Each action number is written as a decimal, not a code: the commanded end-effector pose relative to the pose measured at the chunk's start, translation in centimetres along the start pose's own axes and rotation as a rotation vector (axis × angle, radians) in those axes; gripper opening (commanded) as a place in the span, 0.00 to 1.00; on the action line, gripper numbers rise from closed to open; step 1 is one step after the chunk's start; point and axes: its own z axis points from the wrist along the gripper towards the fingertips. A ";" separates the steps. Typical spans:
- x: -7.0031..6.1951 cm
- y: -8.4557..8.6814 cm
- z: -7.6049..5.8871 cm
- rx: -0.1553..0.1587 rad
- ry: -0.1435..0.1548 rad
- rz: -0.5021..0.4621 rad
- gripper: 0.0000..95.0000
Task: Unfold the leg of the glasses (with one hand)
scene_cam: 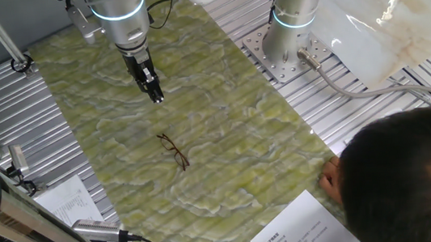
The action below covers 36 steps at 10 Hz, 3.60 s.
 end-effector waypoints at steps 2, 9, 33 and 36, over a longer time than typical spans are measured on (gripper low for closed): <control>0.0 0.0 0.0 -0.033 0.005 -0.112 0.00; 0.0 0.0 0.0 -0.032 0.006 -0.111 0.00; -1.5 1.5 1.4 -0.015 0.024 -0.135 0.00; -1.8 3.0 2.7 -0.015 0.024 -0.168 0.00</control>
